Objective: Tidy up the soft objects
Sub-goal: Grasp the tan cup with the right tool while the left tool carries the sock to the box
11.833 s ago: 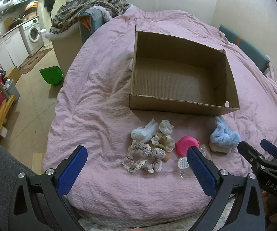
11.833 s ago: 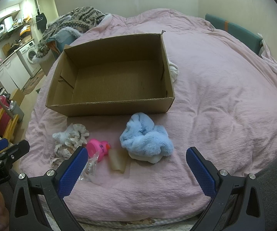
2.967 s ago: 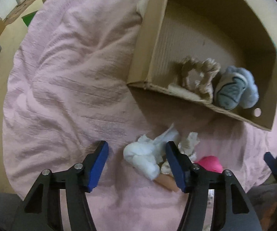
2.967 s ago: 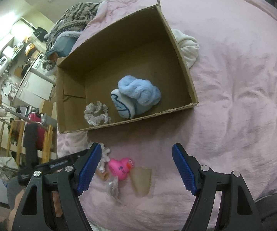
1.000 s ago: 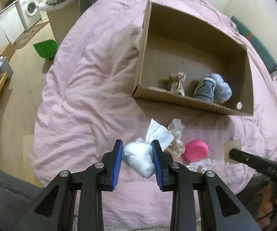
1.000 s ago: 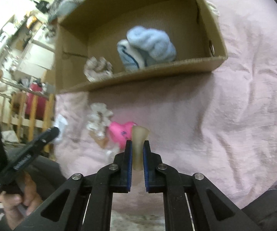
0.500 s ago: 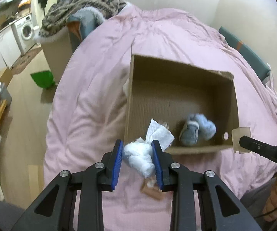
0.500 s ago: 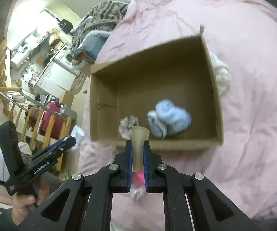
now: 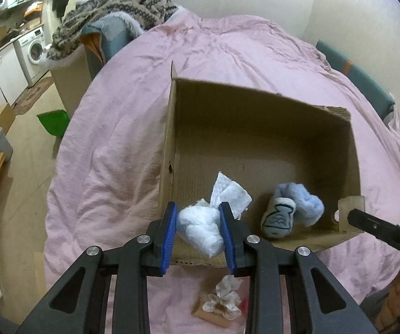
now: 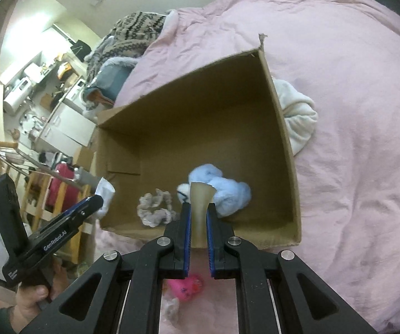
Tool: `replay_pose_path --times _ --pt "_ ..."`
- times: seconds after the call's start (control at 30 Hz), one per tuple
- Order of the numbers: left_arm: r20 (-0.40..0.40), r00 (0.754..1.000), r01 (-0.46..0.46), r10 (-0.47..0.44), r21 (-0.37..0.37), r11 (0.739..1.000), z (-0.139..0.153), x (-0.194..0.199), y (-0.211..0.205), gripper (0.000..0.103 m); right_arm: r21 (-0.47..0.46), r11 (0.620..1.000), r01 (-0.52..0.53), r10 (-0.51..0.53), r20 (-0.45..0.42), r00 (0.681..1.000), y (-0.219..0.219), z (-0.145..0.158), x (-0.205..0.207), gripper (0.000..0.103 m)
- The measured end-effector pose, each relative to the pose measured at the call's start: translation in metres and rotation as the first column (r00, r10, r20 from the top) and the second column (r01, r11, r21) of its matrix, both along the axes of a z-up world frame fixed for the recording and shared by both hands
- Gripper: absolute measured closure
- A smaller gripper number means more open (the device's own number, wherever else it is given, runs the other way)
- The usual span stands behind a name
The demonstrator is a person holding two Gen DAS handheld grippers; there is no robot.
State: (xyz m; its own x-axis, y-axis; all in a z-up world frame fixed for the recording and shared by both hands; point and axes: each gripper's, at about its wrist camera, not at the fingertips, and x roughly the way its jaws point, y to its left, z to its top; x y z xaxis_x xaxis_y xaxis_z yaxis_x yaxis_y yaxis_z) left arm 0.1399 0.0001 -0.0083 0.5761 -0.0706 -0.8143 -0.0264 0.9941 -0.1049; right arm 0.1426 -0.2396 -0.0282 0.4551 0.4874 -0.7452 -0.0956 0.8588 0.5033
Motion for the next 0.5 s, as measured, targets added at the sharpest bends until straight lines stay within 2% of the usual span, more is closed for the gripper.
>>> replay_pose_path --times 0.07,0.17,0.3,0.5 --pt "0.012 1.000 0.008 -0.008 -0.017 1.000 -0.003 0.001 0.001 0.076 -0.010 1.000 0.004 -0.004 -0.007 1.000 0.001 -0.004 0.000 0.091" --pt "0.031 1.000 0.001 -0.002 0.024 1.000 -0.006 -0.001 0.001 0.076 -0.030 0.999 -0.009 0.009 -0.008 1.000 0.006 -0.005 0.000 0.091" --pt "0.023 1.000 -0.008 0.008 -0.004 1.000 -0.008 -0.002 0.005 0.076 -0.061 0.998 -0.021 0.021 -0.011 1.000 0.012 -0.008 -0.002 0.091" --pt "0.019 1.000 0.004 -0.004 0.011 1.000 -0.011 -0.002 0.003 0.076 -0.092 0.995 -0.025 0.020 -0.051 0.998 0.013 -0.019 0.000 0.091"
